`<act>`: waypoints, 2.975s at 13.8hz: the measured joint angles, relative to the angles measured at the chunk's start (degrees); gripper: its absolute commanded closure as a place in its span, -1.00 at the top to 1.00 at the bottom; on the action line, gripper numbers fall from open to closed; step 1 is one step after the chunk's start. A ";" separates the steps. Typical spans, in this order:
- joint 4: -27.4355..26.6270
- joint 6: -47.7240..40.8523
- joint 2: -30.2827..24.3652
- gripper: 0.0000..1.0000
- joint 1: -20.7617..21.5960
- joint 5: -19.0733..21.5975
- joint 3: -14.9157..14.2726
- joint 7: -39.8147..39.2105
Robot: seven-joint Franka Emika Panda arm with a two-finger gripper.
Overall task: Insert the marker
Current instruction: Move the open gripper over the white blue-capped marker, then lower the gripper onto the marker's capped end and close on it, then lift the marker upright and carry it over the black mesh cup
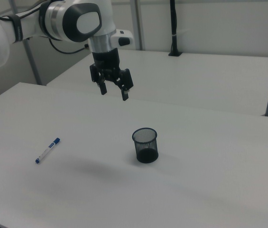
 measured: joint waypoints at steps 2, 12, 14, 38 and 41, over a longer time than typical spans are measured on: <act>-0.56 -0.21 0.03 0.90 1.91 0.00 -0.03 0.00; -5.73 3.35 7.74 0.52 20.42 3.73 3.36 5.00; -6.51 6.79 10.86 0.49 22.71 3.72 3.40 6.65; -6.52 11.77 19.80 -0.75 26.63 3.38 3.29 9.45; -5.83 11.78 19.52 -0.75 26.56 3.38 3.25 9.46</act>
